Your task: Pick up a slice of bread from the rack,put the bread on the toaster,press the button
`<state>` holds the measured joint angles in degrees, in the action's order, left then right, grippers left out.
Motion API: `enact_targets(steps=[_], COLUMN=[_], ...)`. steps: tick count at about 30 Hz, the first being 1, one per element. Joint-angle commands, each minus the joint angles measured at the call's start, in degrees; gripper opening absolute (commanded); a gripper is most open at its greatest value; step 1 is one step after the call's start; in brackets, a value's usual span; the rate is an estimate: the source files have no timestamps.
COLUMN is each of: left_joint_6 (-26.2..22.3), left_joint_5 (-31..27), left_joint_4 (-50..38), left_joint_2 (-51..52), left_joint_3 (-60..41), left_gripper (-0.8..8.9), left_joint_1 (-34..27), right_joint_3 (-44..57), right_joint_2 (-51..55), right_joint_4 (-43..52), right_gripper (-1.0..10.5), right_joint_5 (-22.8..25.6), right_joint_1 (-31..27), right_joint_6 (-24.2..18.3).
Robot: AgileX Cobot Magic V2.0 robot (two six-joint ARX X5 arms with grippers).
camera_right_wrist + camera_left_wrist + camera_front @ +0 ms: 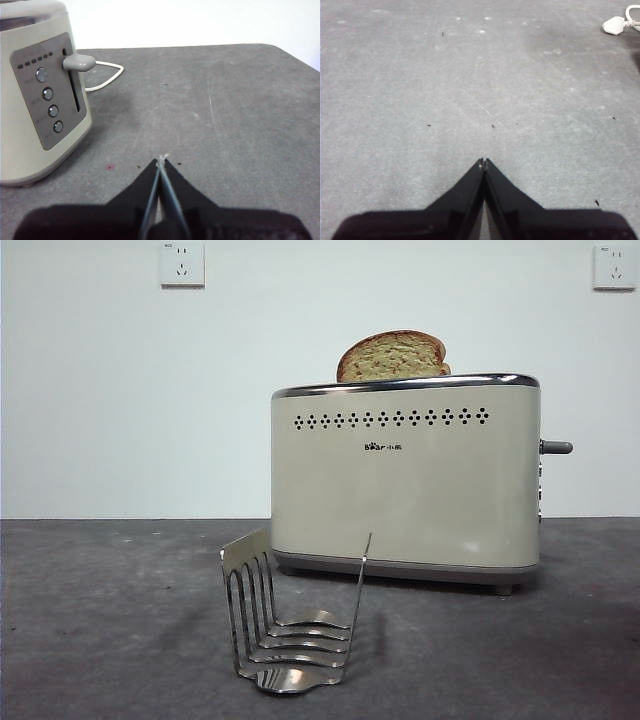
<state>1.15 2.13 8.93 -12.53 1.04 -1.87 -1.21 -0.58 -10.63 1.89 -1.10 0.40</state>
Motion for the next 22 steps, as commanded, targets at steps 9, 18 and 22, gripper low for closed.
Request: enact_targets(steps=[9,18,22], left_joint_6=[0.33,0.33,0.33], left_joint_5=[-0.04,-0.07,-0.07], left_joint_4=[-0.39,-0.42,-0.42], left_joint_2=[0.02,0.02,0.02], left_joint_3=[-0.57,-0.57,-0.57], left_gripper=[-0.04,-0.04,-0.03], left_joint_1=[-0.20,-0.20,-0.20], right_joint_3=[0.39,0.39,0.39], right_joint_2=[0.17,0.15,0.15], right_joint_4=[0.02,0.04,0.02], right_gripper=[0.0,0.0,0.0], right_joint_5=[0.04,0.04,0.02], right_joint_1=[-0.63,-0.83,-0.83], right_joint_6=[-0.24,-0.24,-0.24])
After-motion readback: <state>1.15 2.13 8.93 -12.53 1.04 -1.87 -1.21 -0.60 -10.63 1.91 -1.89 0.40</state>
